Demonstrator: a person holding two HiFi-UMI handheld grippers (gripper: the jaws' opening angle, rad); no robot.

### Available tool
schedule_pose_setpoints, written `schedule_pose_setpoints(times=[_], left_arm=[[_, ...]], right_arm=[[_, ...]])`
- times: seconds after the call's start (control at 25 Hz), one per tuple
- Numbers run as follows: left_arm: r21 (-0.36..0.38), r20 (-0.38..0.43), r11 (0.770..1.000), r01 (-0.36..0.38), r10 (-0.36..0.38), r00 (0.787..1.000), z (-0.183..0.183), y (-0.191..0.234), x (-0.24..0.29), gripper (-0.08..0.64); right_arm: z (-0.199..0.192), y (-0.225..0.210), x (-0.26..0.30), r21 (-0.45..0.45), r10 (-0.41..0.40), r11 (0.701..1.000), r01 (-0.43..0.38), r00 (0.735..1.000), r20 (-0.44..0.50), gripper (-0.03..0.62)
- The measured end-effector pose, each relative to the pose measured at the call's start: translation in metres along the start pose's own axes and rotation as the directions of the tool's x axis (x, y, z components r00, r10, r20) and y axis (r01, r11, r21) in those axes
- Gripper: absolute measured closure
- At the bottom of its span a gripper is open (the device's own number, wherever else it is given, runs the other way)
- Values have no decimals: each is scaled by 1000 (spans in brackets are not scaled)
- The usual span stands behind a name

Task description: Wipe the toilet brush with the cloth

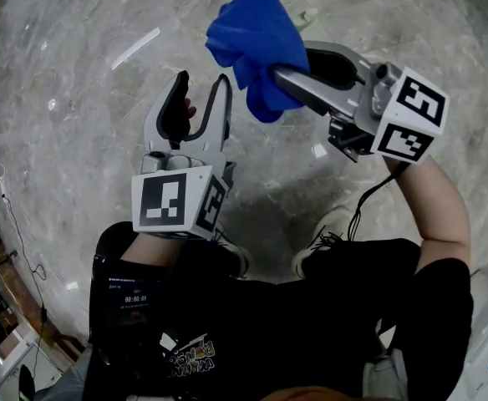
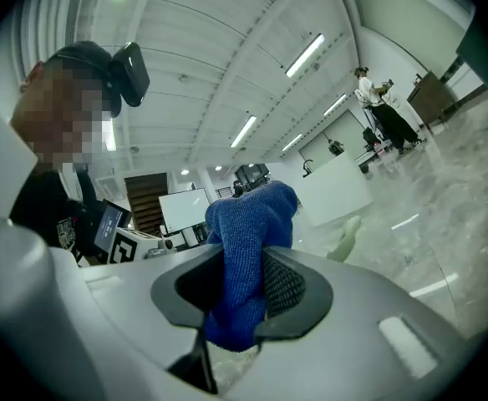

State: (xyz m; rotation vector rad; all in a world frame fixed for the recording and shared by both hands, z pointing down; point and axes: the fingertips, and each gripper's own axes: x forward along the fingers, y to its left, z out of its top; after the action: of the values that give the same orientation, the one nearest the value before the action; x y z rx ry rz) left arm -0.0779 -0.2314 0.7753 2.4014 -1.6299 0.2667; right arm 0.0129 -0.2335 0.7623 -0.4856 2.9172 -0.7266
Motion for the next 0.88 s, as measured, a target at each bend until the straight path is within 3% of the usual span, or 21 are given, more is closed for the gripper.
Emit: schedule_pose_setpoints(times=[0.16,0.24,0.32,0.44,0.52,0.6,0.68,0.76,0.88], left_arm=[[-1,1,1000,-8,8,1000,-1,3,-1,342],[-1,5,1000,-16,16,1000,0,6,-1,344],[-9,5,1000,-23,23,1000,0,9,-1,345],[-26,-7,999,-23,23,1000,-3,9,1,345],[-27,-12,999,-18,17,1000,-4,7,1,344],[-22,-14,1000,-11,10,1000,-5,6,0,344],[-15,-12,1000,-3,3,1000,-5,4,0,344],[-11,-11,1000,3,-3,1000,-5,2,0,344],[-1,-18,1000,12,-12,1000,-8,-1,0,344]], right_arm=[[4,9,0,-47,45,998,-45,999,-10,477],[-25,11,4,-56,95,993,-101,990,-105,477],[-84,4,7,-16,125,991,-134,956,-264,477],[-192,-26,-8,96,110,993,-71,866,-488,477],[-253,-48,-35,138,84,990,3,780,-620,477],[-294,-68,-69,158,72,986,60,693,-717,477],[-311,-90,-103,163,47,979,123,641,-766,478],[-308,-121,-130,146,-29,964,221,638,-770,479],[-269,-167,-148,89,-222,920,381,697,-682,478]])
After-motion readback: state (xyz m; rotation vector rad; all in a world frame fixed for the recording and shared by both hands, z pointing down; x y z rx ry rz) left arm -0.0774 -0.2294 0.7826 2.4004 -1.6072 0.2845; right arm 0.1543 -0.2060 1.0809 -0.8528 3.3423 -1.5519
